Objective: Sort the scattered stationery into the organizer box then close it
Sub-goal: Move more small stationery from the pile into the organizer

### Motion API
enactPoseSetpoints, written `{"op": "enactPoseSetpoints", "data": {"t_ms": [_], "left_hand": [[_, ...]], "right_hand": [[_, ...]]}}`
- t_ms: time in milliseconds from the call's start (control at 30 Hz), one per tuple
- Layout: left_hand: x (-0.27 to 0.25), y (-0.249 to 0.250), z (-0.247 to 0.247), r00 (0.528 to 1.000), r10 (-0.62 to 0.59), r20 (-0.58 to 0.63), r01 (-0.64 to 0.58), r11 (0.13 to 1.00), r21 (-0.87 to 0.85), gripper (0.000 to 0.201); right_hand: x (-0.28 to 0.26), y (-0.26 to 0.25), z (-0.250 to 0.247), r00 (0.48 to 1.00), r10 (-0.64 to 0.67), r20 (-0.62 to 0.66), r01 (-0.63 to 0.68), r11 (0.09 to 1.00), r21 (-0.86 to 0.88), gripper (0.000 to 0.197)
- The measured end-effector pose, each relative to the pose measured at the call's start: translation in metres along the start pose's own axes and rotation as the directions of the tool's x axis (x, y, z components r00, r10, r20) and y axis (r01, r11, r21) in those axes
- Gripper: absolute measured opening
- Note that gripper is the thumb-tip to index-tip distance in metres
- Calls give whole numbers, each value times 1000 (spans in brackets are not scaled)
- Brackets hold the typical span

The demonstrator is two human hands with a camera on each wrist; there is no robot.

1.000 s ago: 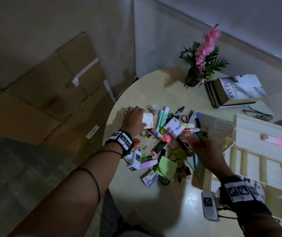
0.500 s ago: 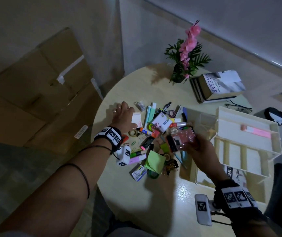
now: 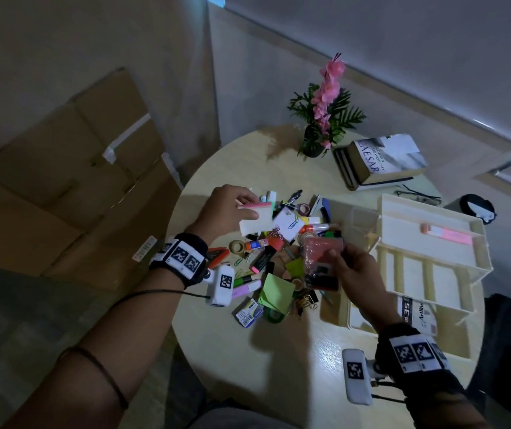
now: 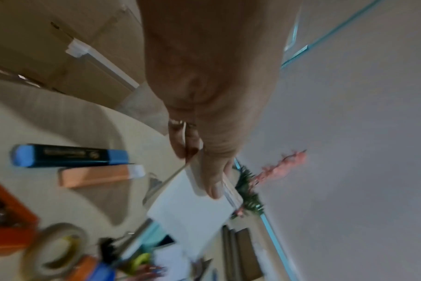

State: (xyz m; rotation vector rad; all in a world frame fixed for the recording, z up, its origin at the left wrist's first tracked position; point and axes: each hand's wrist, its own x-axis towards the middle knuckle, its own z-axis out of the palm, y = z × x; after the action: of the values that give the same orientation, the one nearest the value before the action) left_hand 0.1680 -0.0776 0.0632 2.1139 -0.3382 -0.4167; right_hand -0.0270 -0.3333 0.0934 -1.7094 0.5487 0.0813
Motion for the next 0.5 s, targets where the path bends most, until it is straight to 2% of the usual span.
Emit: {"op": "enactPoseSetpoints", "data": {"t_ms": [67,167,333,433,500], "left_hand": [[-11,24,0,987,17,160,14,981,-195,33],[-26,48,16,941,58,333,29,968,-250,32],[-33,52,47,942,62,331,-2,984,-179,28],[-32,58,61,950,87,300,-37,985,-169,32],[-28,65,65,928,111,356,-69,989,-130,33]], "right_hand": [[0,1,4,999,-40,-8,40,999,-37,19],[0,0,12,997,-63,45,65,997,-51,22],[-7,-11,23,995,18,99,-23,999,48,33],[-7,-2,21,998,22,65,-26,998,56,24],[-4,8,19,999,47,5,-47,998,46,21]]}}
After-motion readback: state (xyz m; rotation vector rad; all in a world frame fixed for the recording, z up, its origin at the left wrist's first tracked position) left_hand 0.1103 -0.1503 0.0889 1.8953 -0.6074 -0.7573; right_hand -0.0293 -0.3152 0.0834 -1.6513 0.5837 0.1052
